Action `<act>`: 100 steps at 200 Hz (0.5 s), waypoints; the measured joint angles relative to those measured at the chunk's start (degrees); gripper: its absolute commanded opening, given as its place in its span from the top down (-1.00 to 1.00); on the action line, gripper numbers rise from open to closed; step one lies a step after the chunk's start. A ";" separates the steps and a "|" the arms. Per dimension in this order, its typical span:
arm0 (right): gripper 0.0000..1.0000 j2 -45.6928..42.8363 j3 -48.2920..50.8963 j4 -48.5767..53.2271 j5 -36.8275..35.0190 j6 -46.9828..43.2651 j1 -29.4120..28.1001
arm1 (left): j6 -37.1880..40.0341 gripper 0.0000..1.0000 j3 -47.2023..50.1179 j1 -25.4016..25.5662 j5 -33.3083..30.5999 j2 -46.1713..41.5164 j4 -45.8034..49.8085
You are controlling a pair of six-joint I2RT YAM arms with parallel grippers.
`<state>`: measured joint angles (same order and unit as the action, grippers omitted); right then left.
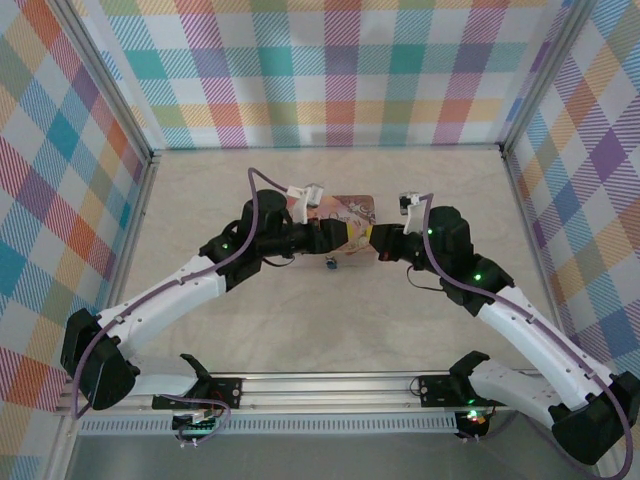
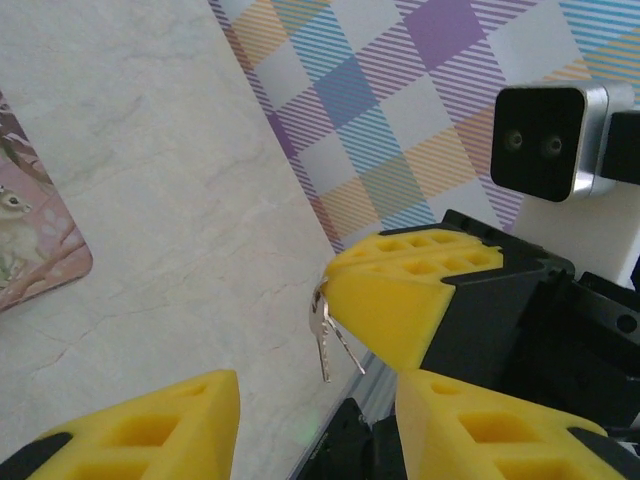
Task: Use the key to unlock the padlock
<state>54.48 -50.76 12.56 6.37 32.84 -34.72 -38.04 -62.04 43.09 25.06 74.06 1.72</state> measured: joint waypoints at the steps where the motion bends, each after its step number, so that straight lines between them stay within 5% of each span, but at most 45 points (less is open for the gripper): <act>1: 1.00 0.00 0.00 -0.02 -0.02 0.00 0.00 | -0.02 0.18 -0.02 0.02 0.00 0.00 -0.02; 39: 1.00 -0.07 0.00 -0.98 -0.85 1.31 -0.96 | 0.48 0.34 -0.02 0.72 -0.09 0.13 -0.37; 100: 1.00 -0.96 0.11 -1.01 -1.44 2.58 -1.86 | 0.66 0.31 -0.02 0.83 -0.24 0.76 -0.39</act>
<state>53.52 -50.65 11.55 4.93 35.42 -36.58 -37.39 -62.06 43.92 24.82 74.83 1.32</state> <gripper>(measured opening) 0.059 0.344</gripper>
